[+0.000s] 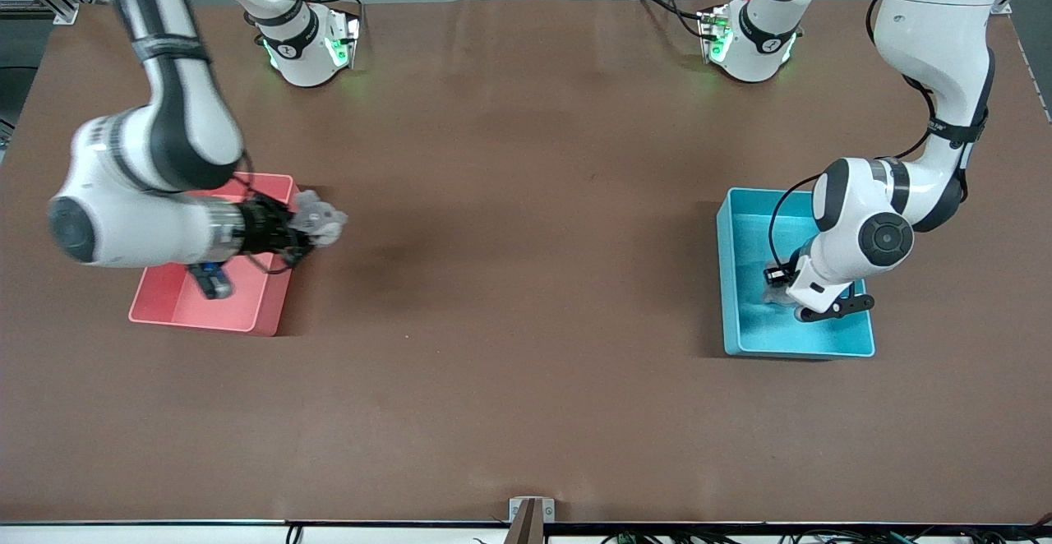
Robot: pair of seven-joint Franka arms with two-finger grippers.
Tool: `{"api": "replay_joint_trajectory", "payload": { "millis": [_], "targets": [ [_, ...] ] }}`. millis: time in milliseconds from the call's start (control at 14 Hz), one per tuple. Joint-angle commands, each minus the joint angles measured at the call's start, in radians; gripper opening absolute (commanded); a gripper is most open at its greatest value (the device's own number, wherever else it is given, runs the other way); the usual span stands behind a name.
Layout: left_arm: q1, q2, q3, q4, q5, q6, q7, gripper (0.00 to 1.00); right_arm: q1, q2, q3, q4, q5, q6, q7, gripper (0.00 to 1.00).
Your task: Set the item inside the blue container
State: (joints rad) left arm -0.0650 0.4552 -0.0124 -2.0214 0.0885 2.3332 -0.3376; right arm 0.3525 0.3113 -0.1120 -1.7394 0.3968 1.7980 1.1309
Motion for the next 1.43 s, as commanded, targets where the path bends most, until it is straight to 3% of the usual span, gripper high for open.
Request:
{"api": "replay_joint_trajectory", "payload": {
  "millis": [0, 215, 358, 501, 716, 788, 931, 1146, 1361],
  "targets": [
    [0.010, -0.038, -0.008, 0.003, 0.020, -0.006, 0.002, 0.89, 0.203, 0.061, -0.015, 0.000, 0.016, 0.180, 0.241, 0.01],
    [0.010, -0.102, -0.009, 0.010, 0.020, -0.069, 0.005, 0.89, 0.415, 0.217, -0.017, 0.020, 0.008, 0.488, 0.488, 0.01],
    [0.008, -0.153, -0.011, 0.021, 0.020, -0.139, 0.003, 1.00, 0.514, 0.346, -0.018, 0.072, 0.002, 0.637, 0.600, 0.01],
    [0.007, -0.193, -0.014, 0.044, 0.020, -0.202, 0.002, 1.00, 0.551, 0.414, -0.021, 0.115, 0.001, 0.687, 0.644, 0.01],
    [-0.002, -0.211, -0.038, 0.093, 0.005, -0.293, -0.006, 1.00, 0.551, 0.417, -0.023, 0.119, -0.003, 0.686, 0.642, 0.05],
    [-0.001, -0.211, -0.062, 0.104, -0.001, -0.316, -0.012, 1.00, 0.548, 0.416, -0.023, 0.119, -0.012, 0.686, 0.641, 0.24],
    [-0.002, -0.211, -0.102, 0.125, -0.033, -0.339, -0.094, 1.00, 0.542, 0.413, -0.023, 0.123, -0.061, 0.681, 0.638, 1.00],
    [-0.010, -0.191, -0.194, 0.142, -0.038, -0.339, -0.269, 1.00, 0.527, 0.394, -0.025, 0.152, -0.160, 0.637, 0.626, 1.00],
    [-0.048, -0.121, -0.262, 0.200, -0.038, -0.327, -0.488, 1.00, 0.462, 0.371, -0.023, 0.236, -0.194, 0.461, 0.451, 1.00]
  ]
}}
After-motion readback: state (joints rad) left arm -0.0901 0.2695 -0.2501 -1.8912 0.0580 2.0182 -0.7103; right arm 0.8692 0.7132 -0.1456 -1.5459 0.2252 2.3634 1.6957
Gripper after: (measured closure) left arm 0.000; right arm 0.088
